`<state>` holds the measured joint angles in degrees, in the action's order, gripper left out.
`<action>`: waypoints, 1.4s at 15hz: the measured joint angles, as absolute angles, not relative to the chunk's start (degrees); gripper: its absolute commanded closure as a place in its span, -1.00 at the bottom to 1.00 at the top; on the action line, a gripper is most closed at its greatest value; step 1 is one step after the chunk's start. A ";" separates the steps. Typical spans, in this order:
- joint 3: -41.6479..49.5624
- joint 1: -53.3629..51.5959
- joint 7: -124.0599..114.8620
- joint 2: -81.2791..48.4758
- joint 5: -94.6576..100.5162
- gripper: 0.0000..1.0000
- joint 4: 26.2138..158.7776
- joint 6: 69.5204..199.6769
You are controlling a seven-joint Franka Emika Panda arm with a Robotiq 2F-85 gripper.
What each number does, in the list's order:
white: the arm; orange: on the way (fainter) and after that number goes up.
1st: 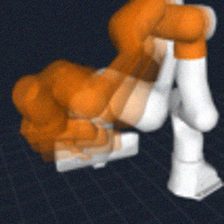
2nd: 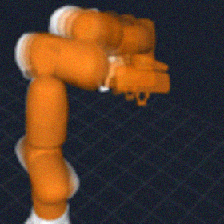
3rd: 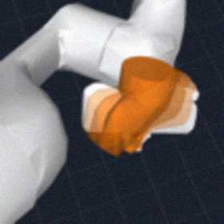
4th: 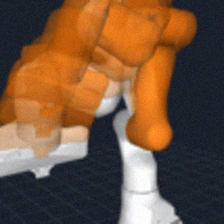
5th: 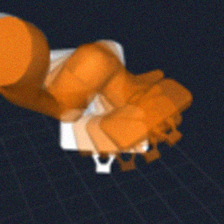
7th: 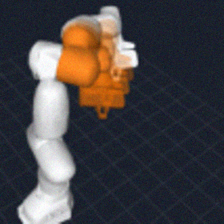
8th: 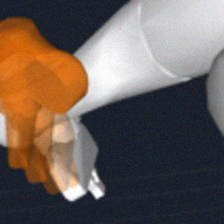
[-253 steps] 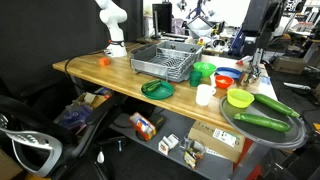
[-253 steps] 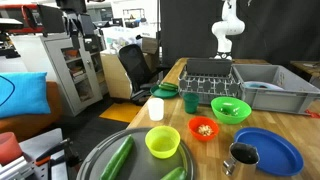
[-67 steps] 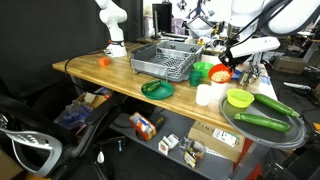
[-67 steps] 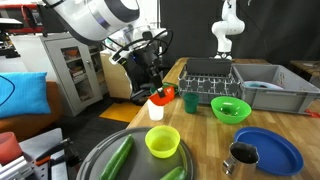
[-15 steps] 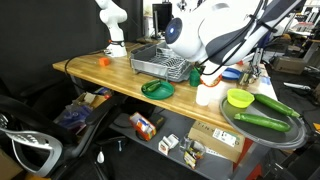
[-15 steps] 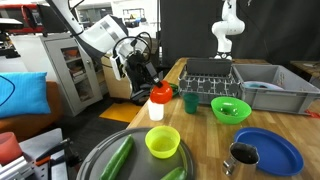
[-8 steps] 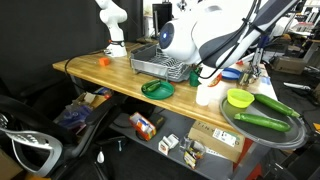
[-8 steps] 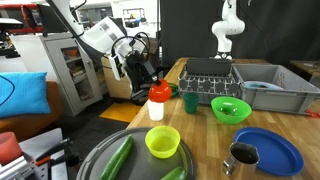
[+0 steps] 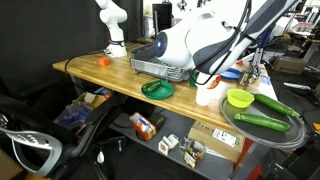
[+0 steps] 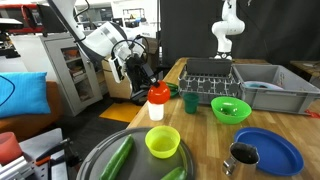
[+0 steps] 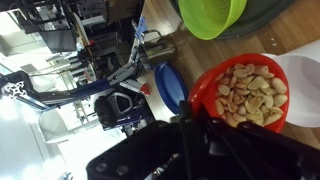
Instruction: Pour the contents of the orange bowl into the white cup
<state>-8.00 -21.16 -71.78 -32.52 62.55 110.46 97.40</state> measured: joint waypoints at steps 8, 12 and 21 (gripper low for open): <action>-8.05 -23.74 -71.79 -34.41 63.97 0.96 107.78 90.63; -8.09 -23.93 -71.79 -35.54 64.90 0.96 107.09 88.40; -8.62 -24.18 -71.79 -36.76 66.76 0.96 106.31 85.77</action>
<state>-8.62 -24.18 -71.79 -36.76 66.76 106.31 85.77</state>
